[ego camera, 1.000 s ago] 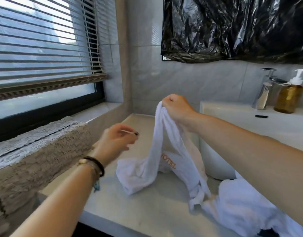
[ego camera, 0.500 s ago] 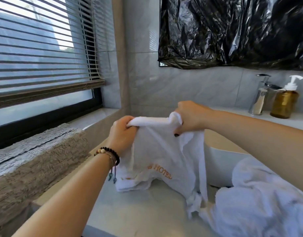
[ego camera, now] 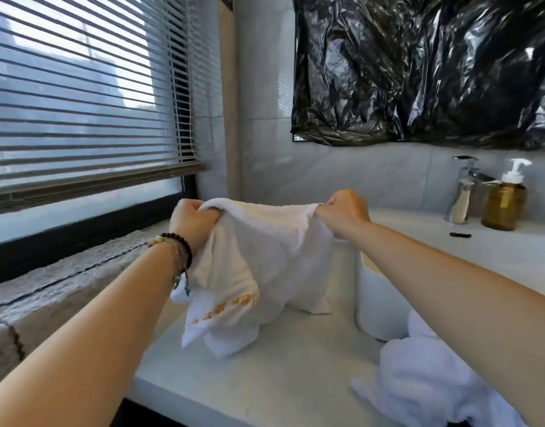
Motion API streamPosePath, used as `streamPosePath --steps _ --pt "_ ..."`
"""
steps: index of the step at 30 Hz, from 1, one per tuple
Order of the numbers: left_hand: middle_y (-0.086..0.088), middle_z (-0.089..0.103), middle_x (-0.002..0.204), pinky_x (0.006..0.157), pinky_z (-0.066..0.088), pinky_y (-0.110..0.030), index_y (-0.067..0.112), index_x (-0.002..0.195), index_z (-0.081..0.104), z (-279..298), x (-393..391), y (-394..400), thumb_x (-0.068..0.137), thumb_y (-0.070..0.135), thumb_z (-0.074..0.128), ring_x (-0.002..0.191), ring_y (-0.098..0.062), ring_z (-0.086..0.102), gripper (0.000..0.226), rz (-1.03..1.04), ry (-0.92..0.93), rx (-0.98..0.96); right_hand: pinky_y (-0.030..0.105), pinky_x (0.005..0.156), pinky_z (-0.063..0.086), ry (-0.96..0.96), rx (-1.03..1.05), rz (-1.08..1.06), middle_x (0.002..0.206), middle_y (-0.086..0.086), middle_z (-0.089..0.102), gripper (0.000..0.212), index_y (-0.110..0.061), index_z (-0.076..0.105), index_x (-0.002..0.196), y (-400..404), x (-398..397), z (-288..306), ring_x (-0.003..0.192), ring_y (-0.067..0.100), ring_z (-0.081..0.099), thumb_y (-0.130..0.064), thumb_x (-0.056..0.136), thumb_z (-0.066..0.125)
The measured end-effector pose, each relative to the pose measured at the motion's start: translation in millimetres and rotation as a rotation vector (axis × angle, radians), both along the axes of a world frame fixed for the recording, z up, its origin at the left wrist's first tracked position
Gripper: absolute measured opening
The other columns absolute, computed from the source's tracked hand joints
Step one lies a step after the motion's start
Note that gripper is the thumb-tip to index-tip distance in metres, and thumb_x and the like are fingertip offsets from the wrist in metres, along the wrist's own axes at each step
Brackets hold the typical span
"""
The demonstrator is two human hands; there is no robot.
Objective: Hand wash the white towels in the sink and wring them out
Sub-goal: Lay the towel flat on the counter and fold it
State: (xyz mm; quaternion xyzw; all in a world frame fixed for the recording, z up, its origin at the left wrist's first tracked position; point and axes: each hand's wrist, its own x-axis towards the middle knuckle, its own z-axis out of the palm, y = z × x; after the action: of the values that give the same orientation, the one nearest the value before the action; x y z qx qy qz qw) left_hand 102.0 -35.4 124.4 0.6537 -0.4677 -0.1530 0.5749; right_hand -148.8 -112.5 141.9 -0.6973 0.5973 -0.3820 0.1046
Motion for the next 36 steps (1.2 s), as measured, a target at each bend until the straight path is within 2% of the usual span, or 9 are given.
streamPosePath --steps 4,8,10,14,20,23,26,30,36 --pt "-0.006 0.049 0.105 0.081 0.044 -0.034 0.011 0.104 0.048 -71.9 -5.6 4.2 0.072 0.031 0.083 0.102 -0.029 0.051 0.052 0.062 -0.418 0.317 0.038 0.067 0.059 -0.062 0.278 -0.037 0.083 0.022 0.069 0.009 0.004 0.064 0.075 7.7 14.5 -50.5 0.074 0.035 0.070 -0.005 0.076 0.063" --pt "0.007 0.059 0.100 0.075 0.048 -0.020 0.023 0.098 0.056 -104.0 -11.6 39.0 0.078 0.043 0.079 0.090 -0.010 0.056 0.036 -0.330 -0.557 0.356 0.038 0.082 0.058 -0.401 0.527 0.224 0.084 0.018 0.072 0.004 -0.001 0.068 0.074 21.4 36.8 -92.3 0.081 0.031 0.071 -0.001 0.076 0.065" --pt "0.016 0.056 0.111 0.084 0.045 -0.014 0.032 0.109 0.057 -109.0 -7.7 56.9 0.078 0.051 0.076 0.097 0.002 0.054 0.042 -0.508 -0.591 0.423 0.031 0.093 0.049 -0.249 0.375 0.483 0.112 0.006 0.066 0.026 -0.014 0.068 0.102 35.6 38.9 -102.2 0.108 0.021 0.062 -0.011 0.077 0.076" --pt "0.021 0.044 0.123 0.100 0.042 -0.026 0.042 0.116 0.052 -125.8 2.0 64.1 0.082 0.052 0.066 0.116 -0.001 0.045 0.038 -0.551 -0.936 0.381 0.029 0.115 0.014 0.601 0.199 0.800 0.157 -0.013 0.014 0.093 -0.035 0.021 0.151 58.9 31.1 -121.8 0.144 0.004 0.010 -0.046 0.077 0.077" --pt "0.012 0.020 0.151 0.120 0.022 -0.041 0.038 0.140 0.036 -131.0 3.8 67.0 0.066 0.093 0.038 0.142 -0.015 0.019 0.091 -0.616 -1.110 0.493 0.028 0.119 0.001 0.732 0.266 0.841 0.158 -0.018 0.001 0.125 -0.035 0.003 0.153 53.2 28.4 -124.7 0.146 0.004 -0.003 -0.063 0.060 0.080" --pt "0.007 0.003 0.161 0.121 0.012 -0.050 0.044 0.146 0.022 -131.4 9.3 69.9 0.061 0.097 0.033 0.150 -0.023 0.002 0.101 -0.537 -1.115 0.606 0.022 0.116 0.010 0.773 0.136 0.813 0.160 -0.006 0.017 0.098 -0.026 0.019 0.153 52.6 28.8 -132.4 0.147 0.010 0.013 -0.053 0.077 0.073" --pt "-0.001 0.044 0.143 0.104 0.038 -0.039 0.028 0.140 0.033 -136.8 6.9 59.1 0.097 0.058 0.038 0.127 -0.025 0.046 0.053 -0.331 -1.198 0.488 0.030 0.090 0.037 0.599 0.026 0.728 0.129 0.010 0.056 0.029 -0.015 0.057 0.120 54.5 38.5 -130.1 0.119 0.027 0.052 -0.028 0.094 0.058" --pt "-0.007 0.062 0.104 0.080 0.052 -0.043 0.016 0.120 0.045 -126.4 -2.6 46.5 0.103 0.021 0.041 0.089 -0.031 0.061 0.018 -0.205 -0.813 0.291 0.034 0.067 0.039 0.254 -0.011 0.518 0.096 0.014 0.063 0.010 -0.010 0.055 0.089 57.1 55.9 -119.5 0.086 0.029 0.057 -0.018 0.094 0.052" --pt "-0.002 0.067 0.077 0.070 0.050 -0.037 0.020 0.080 0.067 -49.4 -2.0 60.5 0.089 0.042 0.064 0.076 -0.022 0.062 0.025 -0.365 -0.171 -0.072 0.028 0.059 0.033 0.091 -0.003 0.545 0.063 -0.001 0.050 0.028 -0.012 0.053 0.066 76.5 55.6 -39.5 0.068 0.014 0.046 -0.021 0.092 0.059"
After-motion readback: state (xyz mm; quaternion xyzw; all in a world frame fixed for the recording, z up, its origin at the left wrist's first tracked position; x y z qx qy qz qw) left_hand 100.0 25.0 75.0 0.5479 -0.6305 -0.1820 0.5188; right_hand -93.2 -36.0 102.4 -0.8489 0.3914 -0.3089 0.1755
